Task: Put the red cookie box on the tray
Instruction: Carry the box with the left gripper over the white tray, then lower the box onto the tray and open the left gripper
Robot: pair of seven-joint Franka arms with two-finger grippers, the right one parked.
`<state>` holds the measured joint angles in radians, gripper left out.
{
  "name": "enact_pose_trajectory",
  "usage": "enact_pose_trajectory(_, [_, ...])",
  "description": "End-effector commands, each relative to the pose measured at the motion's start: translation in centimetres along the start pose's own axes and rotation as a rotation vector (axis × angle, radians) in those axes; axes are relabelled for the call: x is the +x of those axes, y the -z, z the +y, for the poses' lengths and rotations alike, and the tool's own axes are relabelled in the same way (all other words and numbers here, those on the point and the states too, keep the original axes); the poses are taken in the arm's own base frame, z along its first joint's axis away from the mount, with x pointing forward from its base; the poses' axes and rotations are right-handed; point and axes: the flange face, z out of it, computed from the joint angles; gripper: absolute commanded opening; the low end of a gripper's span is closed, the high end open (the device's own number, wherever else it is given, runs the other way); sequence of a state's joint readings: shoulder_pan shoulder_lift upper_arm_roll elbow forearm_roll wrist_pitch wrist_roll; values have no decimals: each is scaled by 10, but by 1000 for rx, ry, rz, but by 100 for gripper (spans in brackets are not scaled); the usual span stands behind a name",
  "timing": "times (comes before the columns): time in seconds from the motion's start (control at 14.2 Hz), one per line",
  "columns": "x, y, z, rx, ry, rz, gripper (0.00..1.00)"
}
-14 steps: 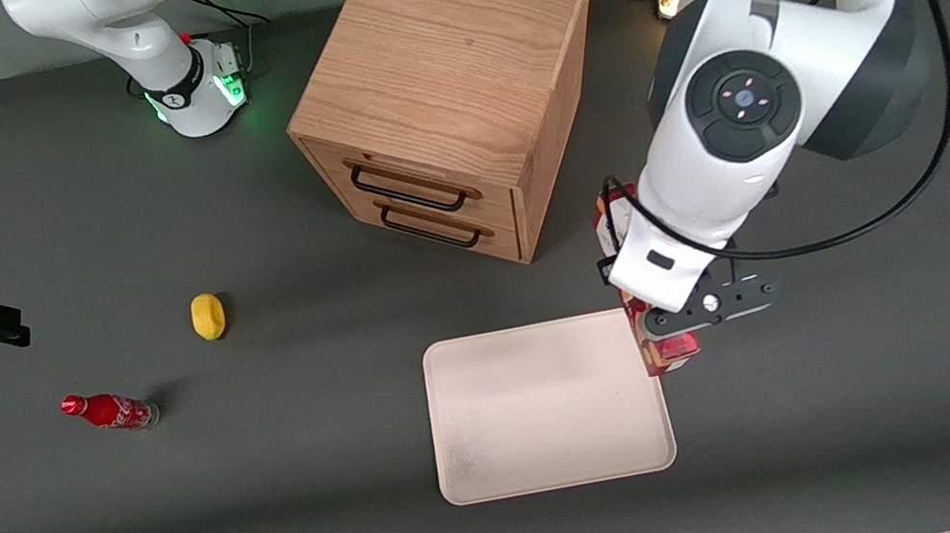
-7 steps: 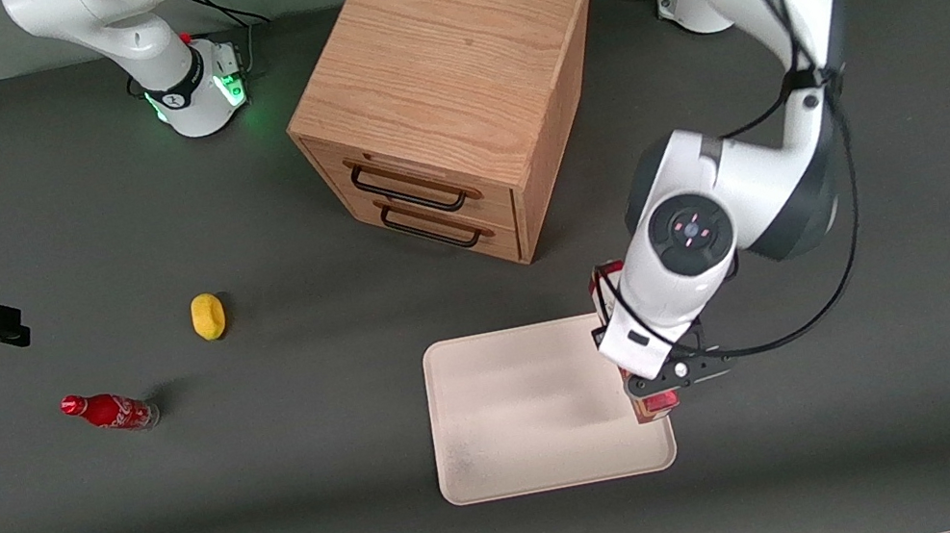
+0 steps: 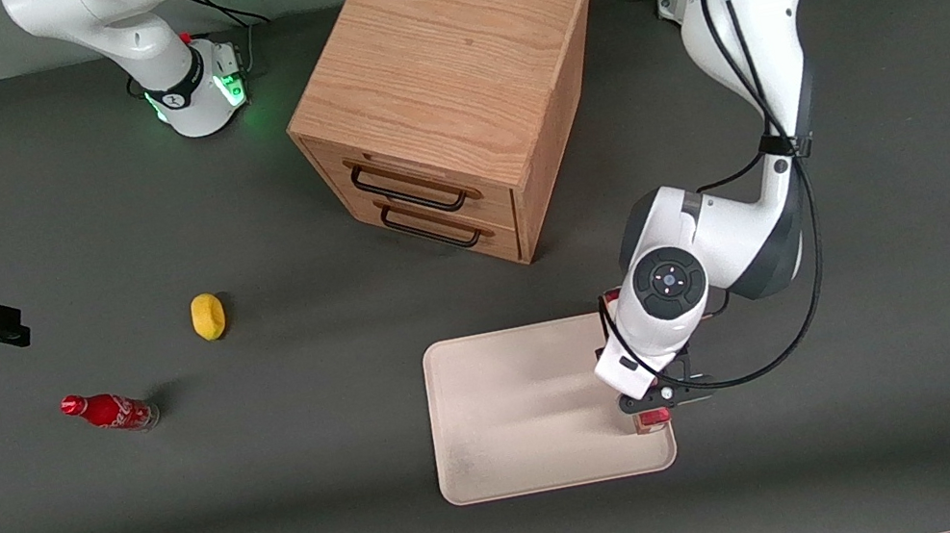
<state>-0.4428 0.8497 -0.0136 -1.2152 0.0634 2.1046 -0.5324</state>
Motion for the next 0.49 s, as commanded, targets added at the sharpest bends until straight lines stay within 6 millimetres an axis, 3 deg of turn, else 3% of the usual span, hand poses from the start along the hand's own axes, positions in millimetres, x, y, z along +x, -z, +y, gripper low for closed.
enact_pose_trajectory(0.0, [5, -8, 5, -18, -18, 53, 0])
enact_pose_trajectory(0.42, [8, -12, 3, -27, -1, 64, 0])
